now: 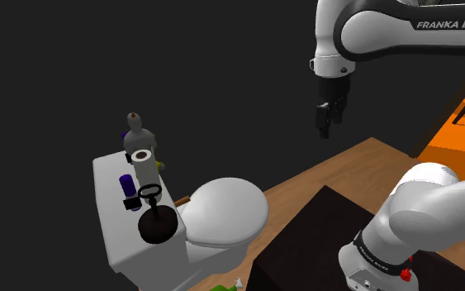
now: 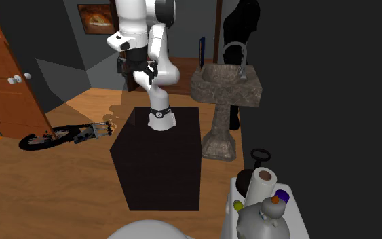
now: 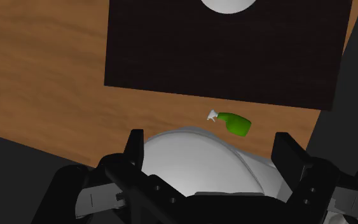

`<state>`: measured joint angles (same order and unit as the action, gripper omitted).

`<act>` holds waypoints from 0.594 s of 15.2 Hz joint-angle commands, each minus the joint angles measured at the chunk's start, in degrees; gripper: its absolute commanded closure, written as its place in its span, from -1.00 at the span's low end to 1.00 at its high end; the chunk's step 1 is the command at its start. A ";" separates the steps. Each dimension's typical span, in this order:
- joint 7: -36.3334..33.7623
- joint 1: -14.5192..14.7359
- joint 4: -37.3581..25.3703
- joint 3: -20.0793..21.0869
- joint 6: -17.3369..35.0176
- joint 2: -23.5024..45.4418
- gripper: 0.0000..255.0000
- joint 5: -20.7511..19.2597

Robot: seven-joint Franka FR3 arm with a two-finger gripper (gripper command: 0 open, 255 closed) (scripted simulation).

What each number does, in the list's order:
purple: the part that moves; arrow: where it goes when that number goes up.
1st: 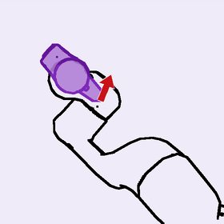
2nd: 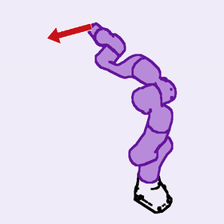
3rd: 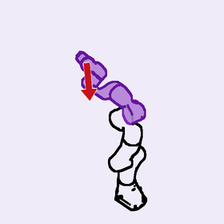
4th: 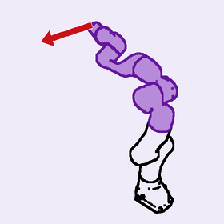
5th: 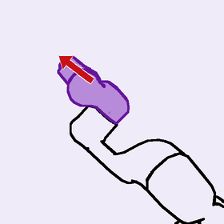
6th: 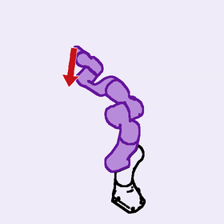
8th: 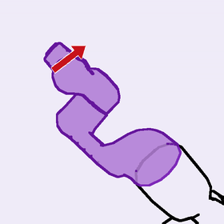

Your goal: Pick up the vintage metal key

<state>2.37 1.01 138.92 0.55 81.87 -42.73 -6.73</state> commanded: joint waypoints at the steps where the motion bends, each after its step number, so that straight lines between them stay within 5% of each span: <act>1: 0.00 0.00 0.00 0.00 0.00 0.00 -1.00 0.00; 9: -13.96 2.46 1.13 8.20 8.32 4.87 -1.00 10.12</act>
<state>-9.50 3.02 139.72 7.47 88.87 -38.45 1.94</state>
